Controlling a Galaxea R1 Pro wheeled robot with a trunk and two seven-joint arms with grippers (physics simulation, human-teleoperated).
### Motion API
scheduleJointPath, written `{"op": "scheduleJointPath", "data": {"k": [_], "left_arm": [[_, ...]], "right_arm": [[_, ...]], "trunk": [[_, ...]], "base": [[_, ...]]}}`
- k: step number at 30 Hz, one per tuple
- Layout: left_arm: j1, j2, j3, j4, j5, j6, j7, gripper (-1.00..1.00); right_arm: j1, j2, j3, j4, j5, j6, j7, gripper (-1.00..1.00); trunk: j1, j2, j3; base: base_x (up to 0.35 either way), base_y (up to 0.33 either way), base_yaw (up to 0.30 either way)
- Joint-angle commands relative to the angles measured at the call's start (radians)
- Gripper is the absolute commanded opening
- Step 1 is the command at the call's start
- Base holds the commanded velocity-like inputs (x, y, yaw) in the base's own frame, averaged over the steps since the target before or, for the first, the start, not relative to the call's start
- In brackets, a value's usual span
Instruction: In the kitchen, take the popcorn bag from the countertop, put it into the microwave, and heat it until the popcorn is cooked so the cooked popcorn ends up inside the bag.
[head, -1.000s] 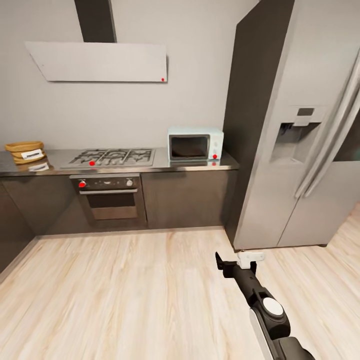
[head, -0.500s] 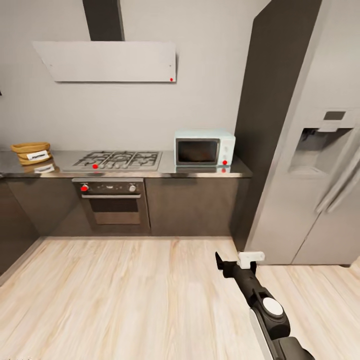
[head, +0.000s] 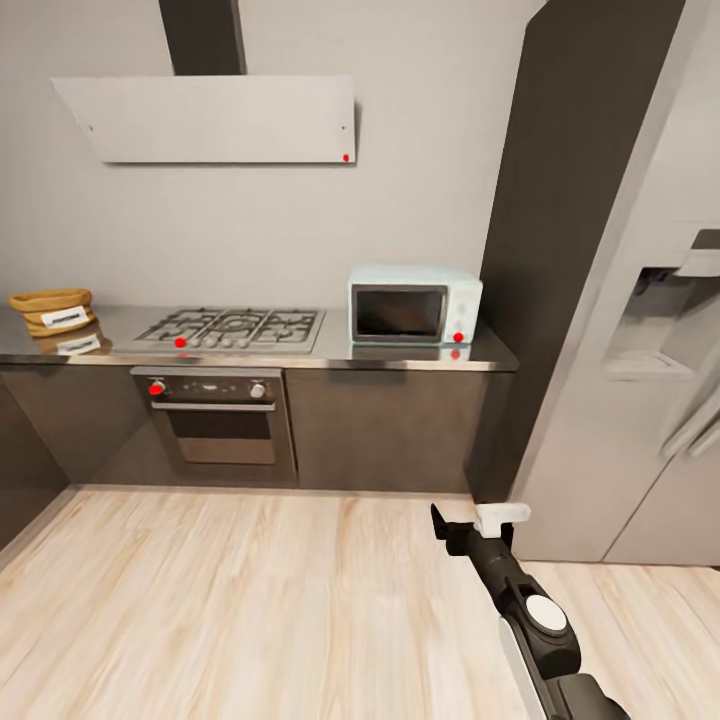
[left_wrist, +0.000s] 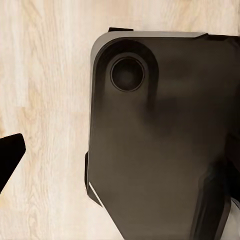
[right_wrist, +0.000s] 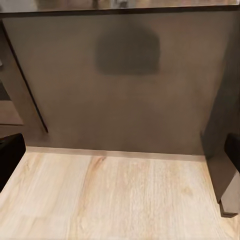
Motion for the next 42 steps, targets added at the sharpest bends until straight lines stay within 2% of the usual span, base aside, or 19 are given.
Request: {"op": "scheduleJointPath", "data": {"k": [1,22,31,36,42], "left_arm": [[0.000,0.000,0.001,0.000,0.006,-0.002,0.000,1.00],[0.000,0.001,0.001,0.000,0.006,-0.002,0.000,1.00],[0.000,0.001,0.001,0.000,0.006,-0.002,0.000,1.00],[0.000,0.000,0.001,0.000,0.005,-0.002,0.000,1.00],[0.000,0.002,0.001,0.000,0.005,-0.002,0.000,1.00]], "right_arm": [[0.000,0.000,0.000,-0.001,0.001,0.005,0.001,1.00],[0.000,-0.001,0.000,-0.004,0.001,0.005,0.001,1.00],[0.000,-0.001,-0.001,-0.004,0.000,-0.021,0.001,1.00],[-0.019,-0.013,-0.058,-0.005,0.001,-0.025,-0.004,1.00],[-0.062,-0.015,-0.066,-0.006,0.001,-0.025,-0.004,1.00]], "trunk": [[0.001,0.000,-0.001],[0.001,0.000,-0.001],[0.001,0.000,-0.001],[0.001,0.000,-0.001],[0.001,0.000,-0.001]], "base": [[0.305,-0.128,0.000],[0.311,-0.095,0.000],[0.316,-0.003,0.000],[0.316,0.000,0.000],[0.316,0.000,0.000]]}}
